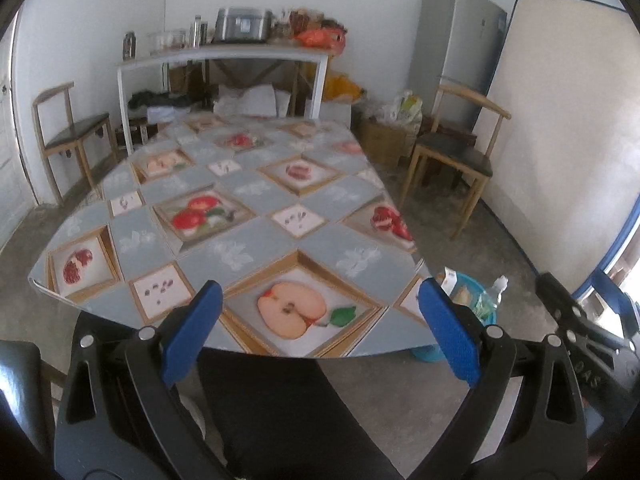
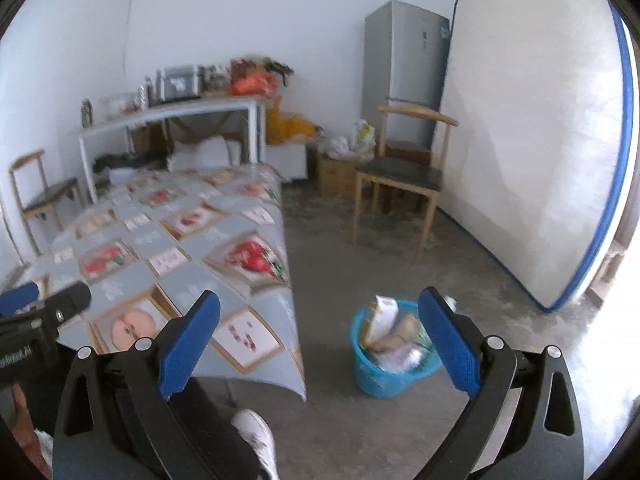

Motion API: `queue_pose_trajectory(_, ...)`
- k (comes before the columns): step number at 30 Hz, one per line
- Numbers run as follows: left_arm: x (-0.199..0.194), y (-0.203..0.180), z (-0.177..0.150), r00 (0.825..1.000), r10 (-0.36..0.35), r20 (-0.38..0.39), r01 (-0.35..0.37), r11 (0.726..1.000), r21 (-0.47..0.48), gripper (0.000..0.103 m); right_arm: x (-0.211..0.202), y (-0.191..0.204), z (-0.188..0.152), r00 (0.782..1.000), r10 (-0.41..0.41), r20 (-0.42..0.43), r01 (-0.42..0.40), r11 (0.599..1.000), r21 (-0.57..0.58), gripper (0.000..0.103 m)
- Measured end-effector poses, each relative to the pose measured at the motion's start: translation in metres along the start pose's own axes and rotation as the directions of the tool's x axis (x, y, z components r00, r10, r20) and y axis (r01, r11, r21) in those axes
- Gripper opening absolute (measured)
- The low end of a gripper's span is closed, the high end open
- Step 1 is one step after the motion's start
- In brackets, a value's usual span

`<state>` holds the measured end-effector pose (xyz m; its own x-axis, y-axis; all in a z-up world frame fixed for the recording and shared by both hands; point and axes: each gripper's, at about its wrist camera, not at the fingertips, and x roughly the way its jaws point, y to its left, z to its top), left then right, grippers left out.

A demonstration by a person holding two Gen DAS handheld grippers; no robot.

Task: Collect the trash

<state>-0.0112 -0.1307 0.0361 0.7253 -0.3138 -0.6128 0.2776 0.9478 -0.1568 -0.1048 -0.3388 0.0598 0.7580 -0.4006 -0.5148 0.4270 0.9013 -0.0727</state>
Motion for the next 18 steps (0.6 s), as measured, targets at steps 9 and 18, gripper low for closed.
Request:
queue_pose_trajectory(9,0.028,0.000,-0.014,0.994,0.024,-0.105,-0.022,1.000,0.019,0.094,0.015,0.004,-0.028,0.992,-0.056,-0.114,0.054,0.998,-0.022,0.097)
queue_pose_trajectory(18,0.037,-0.002,-0.018,0.986,0.090,-0.138,-0.093,0.995,-0.018,0.094,0.028,0.002,-0.035,0.987,-0.039,-0.154,0.033,0.999,-0.042,0.096)
